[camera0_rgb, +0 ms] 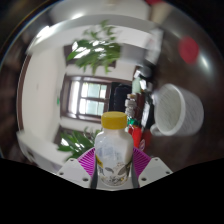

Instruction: Pour water

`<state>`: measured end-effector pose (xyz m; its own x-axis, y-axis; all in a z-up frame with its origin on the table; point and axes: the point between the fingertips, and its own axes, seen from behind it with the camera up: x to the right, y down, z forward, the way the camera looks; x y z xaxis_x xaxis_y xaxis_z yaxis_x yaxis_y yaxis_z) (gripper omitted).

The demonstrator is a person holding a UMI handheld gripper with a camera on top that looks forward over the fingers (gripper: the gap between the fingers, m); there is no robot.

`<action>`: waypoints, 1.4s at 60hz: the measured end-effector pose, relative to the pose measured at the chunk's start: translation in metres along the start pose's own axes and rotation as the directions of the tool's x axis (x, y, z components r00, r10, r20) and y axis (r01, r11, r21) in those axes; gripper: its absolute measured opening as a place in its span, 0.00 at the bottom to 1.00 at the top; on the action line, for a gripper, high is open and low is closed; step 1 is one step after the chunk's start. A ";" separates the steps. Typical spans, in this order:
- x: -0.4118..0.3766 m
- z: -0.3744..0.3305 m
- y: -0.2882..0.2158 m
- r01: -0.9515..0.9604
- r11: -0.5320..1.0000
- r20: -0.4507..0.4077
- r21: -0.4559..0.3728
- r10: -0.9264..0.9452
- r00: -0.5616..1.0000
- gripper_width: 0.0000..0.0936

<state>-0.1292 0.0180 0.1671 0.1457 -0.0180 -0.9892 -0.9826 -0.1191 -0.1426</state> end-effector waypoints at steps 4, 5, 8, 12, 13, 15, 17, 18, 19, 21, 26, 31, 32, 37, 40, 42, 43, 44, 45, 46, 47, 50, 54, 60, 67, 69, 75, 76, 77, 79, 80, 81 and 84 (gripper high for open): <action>-0.011 0.002 -0.010 0.293 0.955 -0.047 -0.034 -0.295 0.954 0.51; -0.011 0.000 -0.014 0.368 0.929 -0.051 -0.044 -0.370 0.928 0.52; -0.017 -0.003 -0.020 0.559 0.827 -0.102 -0.059 -0.562 0.821 0.51; -0.022 -0.001 -0.055 0.765 0.638 -0.160 -0.088 -0.767 0.621 0.51; -0.027 -0.006 -0.062 0.802 0.589 -0.182 -0.094 -0.802 0.568 0.51; -0.031 -0.010 -0.081 0.863 0.496 -0.226 -0.095 -0.855 0.467 0.51; -0.033 -0.015 -0.101 0.905 0.414 -0.279 -0.099 -0.885 0.374 0.51; -0.023 -0.012 -0.117 0.923 0.374 -0.299 -0.087 -0.894 0.334 0.51; -0.032 -0.018 -0.118 0.933 0.344 -0.335 -0.101 -0.895 0.294 0.51; -0.035 -0.022 -0.134 0.952 0.284 -0.380 -0.109 -0.897 0.224 0.51; -0.030 -0.029 -0.173 0.975 0.172 -0.442 -0.139 -0.892 0.095 0.51; -0.012 -0.038 -0.208 0.975 0.122 -0.506 -0.186 -0.863 0.011 0.51; -0.007 -0.041 -0.215 0.973 0.120 -0.518 -0.199 -0.855 -0.001 0.51; 0.031 -0.051 -0.249 0.963 0.138 -0.556 -0.234 -0.831 -0.016 0.51; 0.053 -0.058 -0.265 0.954 0.167 -0.582 -0.247 -0.813 -0.008 0.51; 0.067 -0.061 -0.273 0.948 0.191 -0.598 -0.253 -0.801 0.002 0.51; 0.073 -0.063 -0.277 0.946 0.203 -0.605 -0.252 -0.796 0.010 0.51; 0.082 -0.061 -0.280 0.944 0.216 -0.611 -0.250 -0.791 0.019 0.51; 0.089 -0.064 -0.285 0.942 0.227 -0.613 -0.246 -0.790 0.030 0.51; 0.094 -0.066 -0.288 0.940 0.237 -0.615 -0.244 -0.787 0.039 0.51; 0.100 -0.066 -0.291 0.939 0.247 -0.617 -0.241 -0.786 0.048 0.51; 0.114 -0.065 -0.295 0.935 0.269 -0.615 -0.233 -0.785 0.073 0.51; 0.131 -0.059 -0.296 0.931 0.282 -0.604 -0.232 -0.792 0.089 0.51; 0.144 -0.052 -0.294 0.931 0.287 -0.576 -0.227 -0.810 0.109 0.53; 0.145 -0.056 -0.294 0.926 0.303 -0.568 -0.227 -0.813 0.127 0.53; 0.146 -0.054 -0.291 0.926 0.306 -0.571 -0.222 -0.810 0.131 0.52; 0.146 -0.056 -0.291 0.930 0.292 -0.565 -0.222 -0.816 0.121 0.58; 0.145 -0.055 -0.291 0.931 0.292 -0.564 -0.221 -0.816 0.122 0.59; 0.145 -0.055 -0.291 0.931 0.294 -0.565 -0.218 -0.816 0.125 0.60; 0.145 -0.055 -0.291 0.930 0.298 -0.566 -0.215 -0.814 0.130 0.62; 0.147 -0.056 -0.291 0.928 0.302 -0.566 -0.218 -0.814 0.132 0.64; 0.149 -0.057 -0.290 0.924 0.307 -0.566 -0.227 -0.814 0.131 0.66; 0.158 -0.063 -0.289 0.913 0.317 -0.569 -0.257 -0.813 0.122 0.75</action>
<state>0.1847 -0.0129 0.0545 0.8822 -0.4706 0.0151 -0.1491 -0.3096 -0.9391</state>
